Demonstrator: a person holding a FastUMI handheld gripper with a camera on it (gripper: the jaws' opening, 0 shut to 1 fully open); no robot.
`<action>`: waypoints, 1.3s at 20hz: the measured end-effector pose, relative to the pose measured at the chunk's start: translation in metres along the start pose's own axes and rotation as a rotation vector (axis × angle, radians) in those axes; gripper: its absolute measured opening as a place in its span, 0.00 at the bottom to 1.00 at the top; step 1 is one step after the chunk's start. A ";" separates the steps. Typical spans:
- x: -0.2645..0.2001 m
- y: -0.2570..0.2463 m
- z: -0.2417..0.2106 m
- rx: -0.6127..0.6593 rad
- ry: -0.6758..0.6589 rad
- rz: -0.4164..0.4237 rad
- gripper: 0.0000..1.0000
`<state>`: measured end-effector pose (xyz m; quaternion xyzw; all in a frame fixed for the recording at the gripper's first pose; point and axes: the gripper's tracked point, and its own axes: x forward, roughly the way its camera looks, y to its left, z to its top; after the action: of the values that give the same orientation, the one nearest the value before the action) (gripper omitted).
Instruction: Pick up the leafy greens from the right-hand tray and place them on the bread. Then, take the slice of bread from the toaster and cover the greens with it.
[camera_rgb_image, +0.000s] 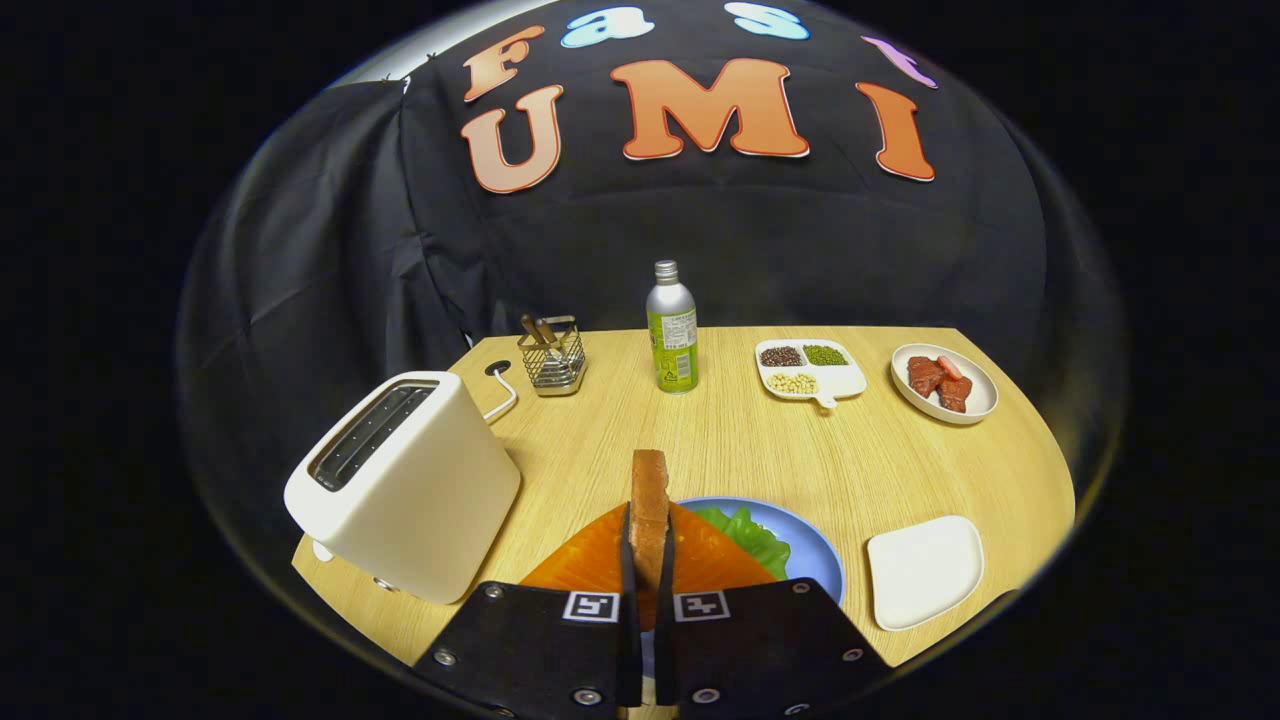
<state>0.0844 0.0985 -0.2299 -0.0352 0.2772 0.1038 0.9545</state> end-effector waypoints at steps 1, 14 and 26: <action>0.001 -0.004 -0.003 0.003 0.008 -0.001 0.06; 0.010 -0.061 -0.020 0.047 0.073 -0.025 0.26; -0.006 -0.118 0.001 0.063 0.036 -0.092 0.72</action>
<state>0.1059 -0.0170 -0.2244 -0.0199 0.2956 0.0504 0.9538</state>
